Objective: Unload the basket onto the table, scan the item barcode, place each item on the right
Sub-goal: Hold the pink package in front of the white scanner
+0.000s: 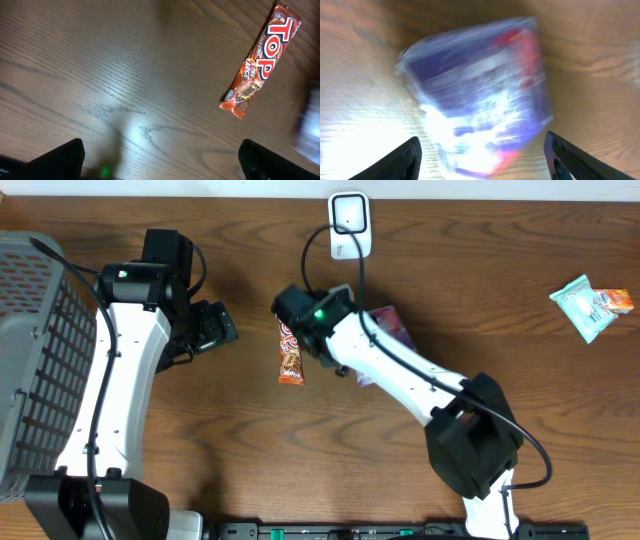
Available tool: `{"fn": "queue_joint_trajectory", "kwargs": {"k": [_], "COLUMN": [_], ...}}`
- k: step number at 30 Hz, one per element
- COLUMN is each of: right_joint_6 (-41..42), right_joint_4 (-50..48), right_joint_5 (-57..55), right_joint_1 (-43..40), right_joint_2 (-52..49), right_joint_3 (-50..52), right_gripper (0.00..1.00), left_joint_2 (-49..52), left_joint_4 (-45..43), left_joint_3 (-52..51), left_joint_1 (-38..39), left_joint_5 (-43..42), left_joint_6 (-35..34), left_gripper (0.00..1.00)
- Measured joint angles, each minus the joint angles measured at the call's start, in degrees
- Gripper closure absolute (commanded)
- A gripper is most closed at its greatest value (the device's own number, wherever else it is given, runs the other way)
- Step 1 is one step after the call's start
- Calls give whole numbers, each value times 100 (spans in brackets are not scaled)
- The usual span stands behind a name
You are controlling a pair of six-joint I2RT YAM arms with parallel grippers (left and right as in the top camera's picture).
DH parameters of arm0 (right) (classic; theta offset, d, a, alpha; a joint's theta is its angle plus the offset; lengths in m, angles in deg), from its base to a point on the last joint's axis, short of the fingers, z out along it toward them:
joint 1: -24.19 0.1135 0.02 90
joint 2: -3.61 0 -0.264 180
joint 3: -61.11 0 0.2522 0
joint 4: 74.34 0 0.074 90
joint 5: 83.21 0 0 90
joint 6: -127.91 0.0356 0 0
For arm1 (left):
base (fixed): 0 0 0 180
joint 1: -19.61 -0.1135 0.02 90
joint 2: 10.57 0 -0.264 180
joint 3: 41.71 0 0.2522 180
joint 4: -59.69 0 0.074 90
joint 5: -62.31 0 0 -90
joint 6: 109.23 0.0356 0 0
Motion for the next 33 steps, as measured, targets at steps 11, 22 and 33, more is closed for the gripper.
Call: {"fn": "queue_joint_trajectory", "kwargs": {"k": [11, 22, 33], "right_joint_6": [-800, -1335, -1425], "right_joint_4": [153, -26, -914], "right_joint_5": [667, 1333, 1145], "right_joint_1": [-579, -581, -496], "right_joint_2": [9, 9, 9], "right_joint_3": [-695, -584, -20], "right_gripper": [28, 27, 26], "left_joint_2": [0, 0, 0], "left_joint_4": [0, 0, 0], "left_joint_3": [0, 0, 0], "left_joint_1": [0, 0, 0], "left_joint_5": [-2, -2, -2], "left_joint_6": [0, 0, 0], "left_gripper": [2, 2, 2]}}
